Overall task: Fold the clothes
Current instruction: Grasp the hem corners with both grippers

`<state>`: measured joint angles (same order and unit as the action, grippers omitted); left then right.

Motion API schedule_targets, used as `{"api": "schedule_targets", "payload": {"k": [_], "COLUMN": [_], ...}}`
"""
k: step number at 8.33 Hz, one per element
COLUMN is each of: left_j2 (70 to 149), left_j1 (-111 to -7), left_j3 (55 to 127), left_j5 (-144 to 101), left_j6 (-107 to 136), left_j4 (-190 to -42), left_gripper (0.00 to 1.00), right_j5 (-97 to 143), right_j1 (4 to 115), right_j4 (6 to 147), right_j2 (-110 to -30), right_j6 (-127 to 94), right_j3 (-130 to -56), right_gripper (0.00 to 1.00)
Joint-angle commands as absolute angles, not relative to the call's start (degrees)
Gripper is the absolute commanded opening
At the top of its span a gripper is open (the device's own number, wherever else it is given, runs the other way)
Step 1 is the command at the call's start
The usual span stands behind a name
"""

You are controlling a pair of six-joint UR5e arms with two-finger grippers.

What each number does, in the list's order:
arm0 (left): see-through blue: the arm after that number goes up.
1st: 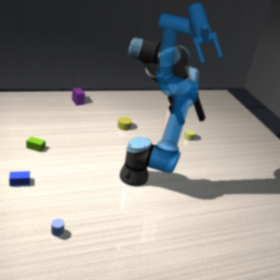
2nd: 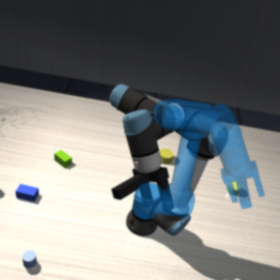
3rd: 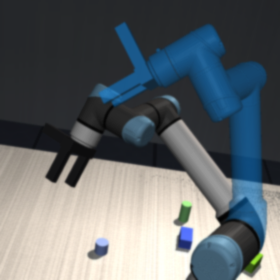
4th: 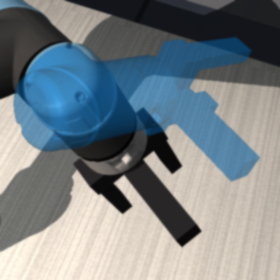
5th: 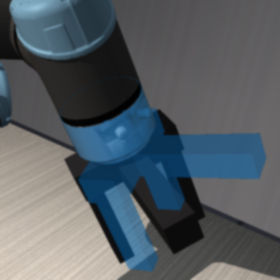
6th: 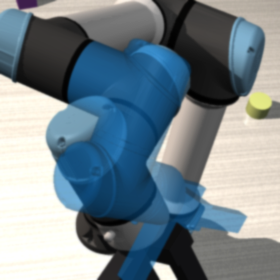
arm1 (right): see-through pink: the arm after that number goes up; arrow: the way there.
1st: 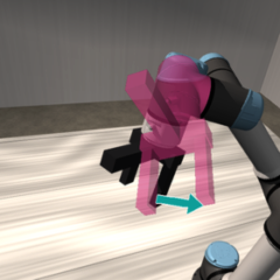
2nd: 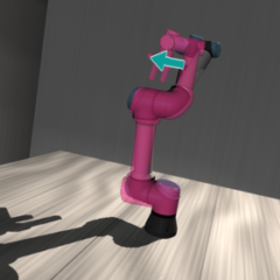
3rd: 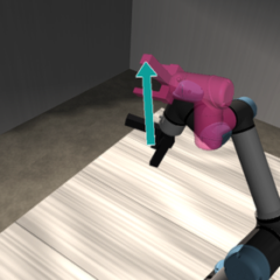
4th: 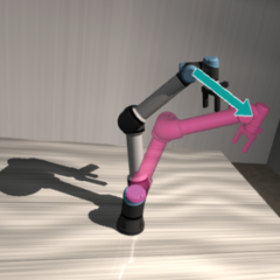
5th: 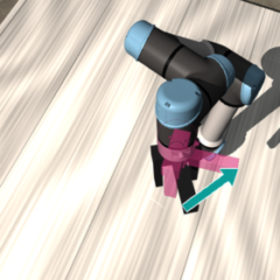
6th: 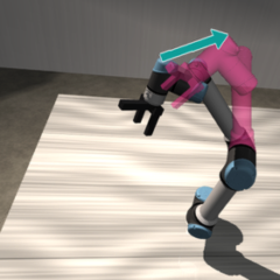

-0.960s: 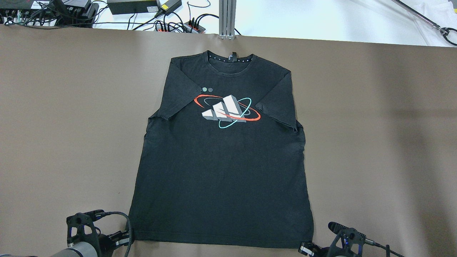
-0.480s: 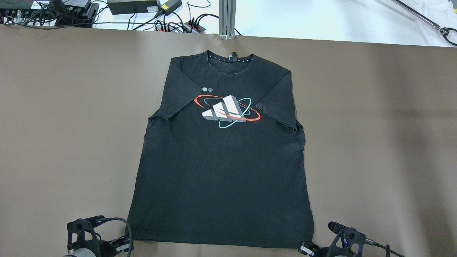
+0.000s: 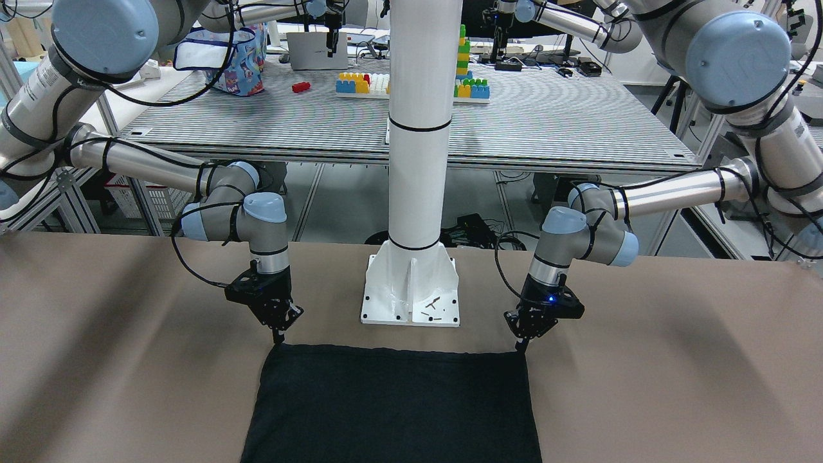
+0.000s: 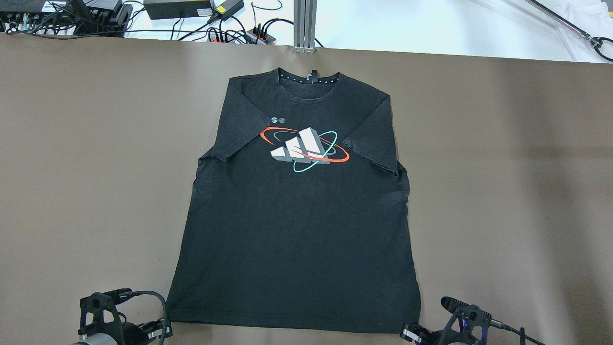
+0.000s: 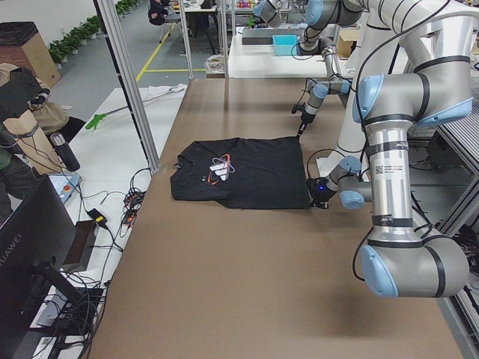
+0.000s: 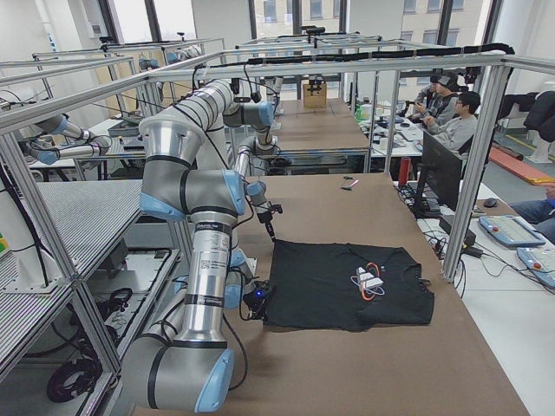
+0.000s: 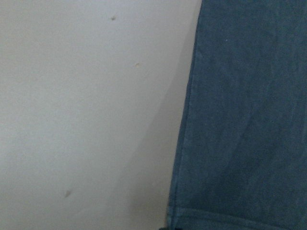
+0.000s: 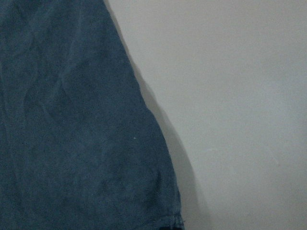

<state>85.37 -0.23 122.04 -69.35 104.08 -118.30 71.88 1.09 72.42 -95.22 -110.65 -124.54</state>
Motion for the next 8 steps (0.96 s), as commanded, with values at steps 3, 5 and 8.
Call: {"api": "schedule_targets", "payload": {"k": [3,5,8], "left_j2": [78.76,79.45,83.82], "left_j1": [-0.61,-2.79,-16.39], "left_j3": [133.14,134.03,131.94], "left_j5": [-73.02,-75.82,-89.09], "left_j6": [103.97,103.28,96.28], "left_j4": [-118.3,-118.3,-118.13], "left_gripper": [0.0,0.0,0.0], "right_j5": [72.51,72.77,85.79], "right_j1": [1.41,1.41,14.42], "right_j4": [72.95,72.95,79.31], "right_j2": [-99.92,-99.67,-87.96], "right_j6": [-110.48,-110.39,-99.73], "right_j3": [-133.14,-134.64,-132.47], "right_gripper": [0.0,0.0,0.0]}}
